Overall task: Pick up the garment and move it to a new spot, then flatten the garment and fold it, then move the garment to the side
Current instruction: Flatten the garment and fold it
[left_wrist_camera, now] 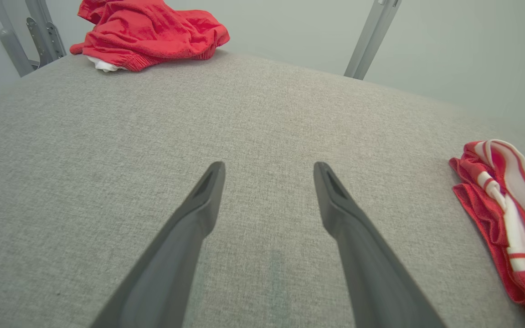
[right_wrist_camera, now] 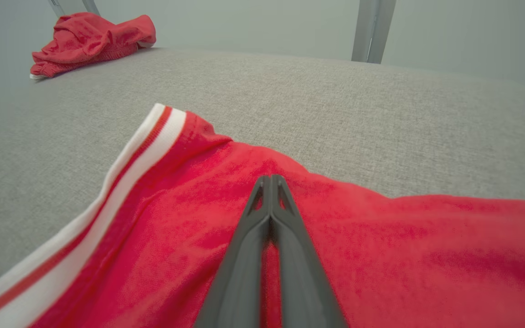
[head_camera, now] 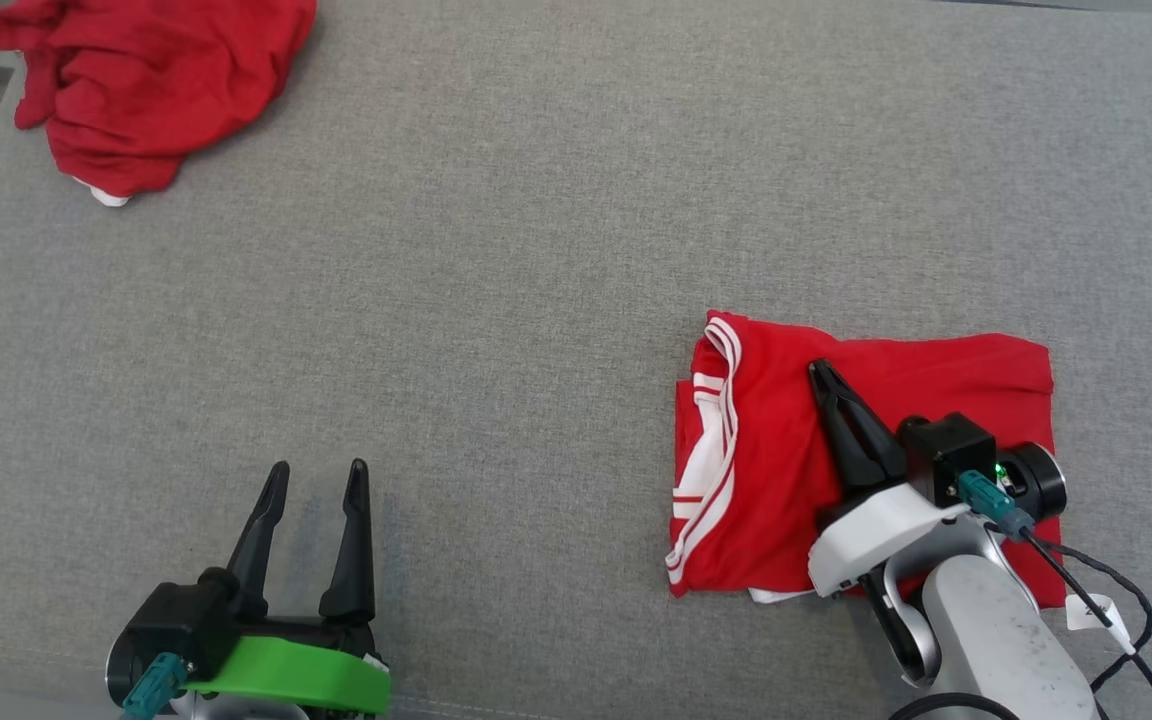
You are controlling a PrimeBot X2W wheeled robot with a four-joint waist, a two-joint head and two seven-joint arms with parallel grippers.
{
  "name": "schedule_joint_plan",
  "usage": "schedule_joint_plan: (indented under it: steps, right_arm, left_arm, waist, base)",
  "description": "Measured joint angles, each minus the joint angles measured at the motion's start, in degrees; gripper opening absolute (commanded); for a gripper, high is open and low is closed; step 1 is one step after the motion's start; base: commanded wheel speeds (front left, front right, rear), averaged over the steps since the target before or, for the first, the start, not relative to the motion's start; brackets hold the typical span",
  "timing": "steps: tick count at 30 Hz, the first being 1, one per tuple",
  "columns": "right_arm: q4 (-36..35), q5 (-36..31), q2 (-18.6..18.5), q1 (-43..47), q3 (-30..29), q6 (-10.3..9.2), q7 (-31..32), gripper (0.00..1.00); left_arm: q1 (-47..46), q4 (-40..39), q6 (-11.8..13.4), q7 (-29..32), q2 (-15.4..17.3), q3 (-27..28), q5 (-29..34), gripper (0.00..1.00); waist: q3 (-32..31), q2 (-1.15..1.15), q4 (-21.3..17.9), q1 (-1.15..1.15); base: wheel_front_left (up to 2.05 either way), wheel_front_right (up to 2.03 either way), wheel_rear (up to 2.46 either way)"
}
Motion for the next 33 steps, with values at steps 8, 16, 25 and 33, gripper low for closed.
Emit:
schedule_joint_plan:
  steps: [8,16,25,33]
  right_arm:
    - [1.2,3.5,-0.2,-2.6,7.0,-0.02,0.0,0.0]
    - [4.0,5.1,-0.1,-3.1,15.1,-0.01,0.0,0.0]
    - [1.4,6.8,-0.1,-2.2,19.8,0.0,0.0,0.0]
    - [-14.4,1.7,-0.1,6.7,10.3,0.0,0.0,1.0]
  left_arm:
    - [-0.1,0.3,0.0,0.0,0.5,0.0,0.0,1.0]
    - [0.0,0.7,0.0,0.0,0.4,-0.2,-0.3,1.0]
    - [1.5,0.7,0.0,0.0,0.2,1.0,-0.6,1.0]
    - [4.7,0.4,0.0,0.0,0.0,4.9,-0.3,1.0]
  waist:
    - [1.5,0.0,2.3,0.0]
    - [-0.1,0.0,2.8,0.0]
    - [-1.7,0.0,2.0,0.0]
    - [-5.3,0.0,-1.2,0.0]
  base:
    - [0.0,0.0,0.0]
    - [0.0,0.0,0.0]
    - [0.0,0.0,0.0]
    - [0.0,0.0,0.0]
